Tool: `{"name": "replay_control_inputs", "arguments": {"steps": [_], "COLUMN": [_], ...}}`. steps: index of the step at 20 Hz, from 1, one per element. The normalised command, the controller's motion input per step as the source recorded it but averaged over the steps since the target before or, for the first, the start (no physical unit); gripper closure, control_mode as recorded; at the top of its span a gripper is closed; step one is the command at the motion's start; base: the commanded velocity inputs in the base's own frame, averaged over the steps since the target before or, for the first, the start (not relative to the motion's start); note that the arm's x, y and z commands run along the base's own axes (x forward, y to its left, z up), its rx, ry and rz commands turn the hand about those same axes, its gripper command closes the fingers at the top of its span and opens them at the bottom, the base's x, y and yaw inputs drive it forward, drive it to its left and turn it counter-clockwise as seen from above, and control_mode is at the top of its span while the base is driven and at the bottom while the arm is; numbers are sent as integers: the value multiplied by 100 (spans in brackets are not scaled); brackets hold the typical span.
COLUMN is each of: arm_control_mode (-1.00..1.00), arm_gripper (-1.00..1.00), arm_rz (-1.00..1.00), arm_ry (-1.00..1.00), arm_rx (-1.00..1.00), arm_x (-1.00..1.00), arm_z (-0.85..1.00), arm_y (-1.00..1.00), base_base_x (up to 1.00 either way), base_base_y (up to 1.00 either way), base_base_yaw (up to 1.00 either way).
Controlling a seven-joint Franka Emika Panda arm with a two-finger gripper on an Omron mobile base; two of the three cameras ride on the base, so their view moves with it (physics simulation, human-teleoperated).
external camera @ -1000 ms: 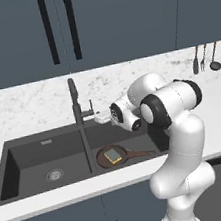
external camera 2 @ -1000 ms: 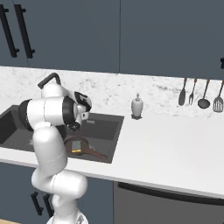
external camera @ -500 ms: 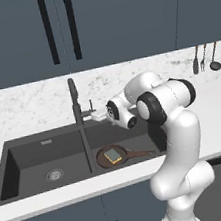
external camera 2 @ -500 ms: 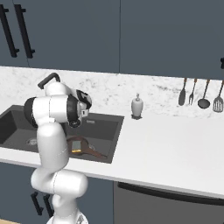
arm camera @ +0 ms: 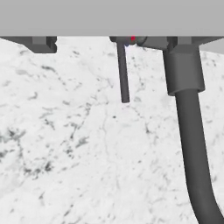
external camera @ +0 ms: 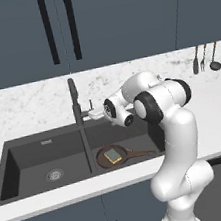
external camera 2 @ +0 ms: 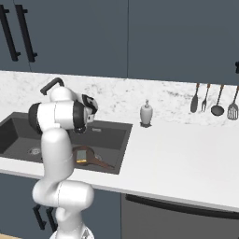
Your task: Pick the pan and sponge and place them into the sink. Then turn on the water.
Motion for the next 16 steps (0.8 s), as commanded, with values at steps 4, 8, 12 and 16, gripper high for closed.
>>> {"name": "replay_control_inputs", "arguments": {"steps": [4,8,12,16], "arm_control_mode": [-100,-100,-100,-100], "arm_gripper": [-100,-100,-100,-100], "arm_rz": [-1,0,0,-1], "arm_ry": [0,0,0,0], "arm_rx": [0,0,0,0], "arm_x": [19,21,23,23], "arm_z": [0,0,0,0], "arm_y": [0,1,5,8], "base_base_x": [0,0,0,0], "base_base_y": [0,0,0,0], "base_base_yaw": [0,0,0,0]}}
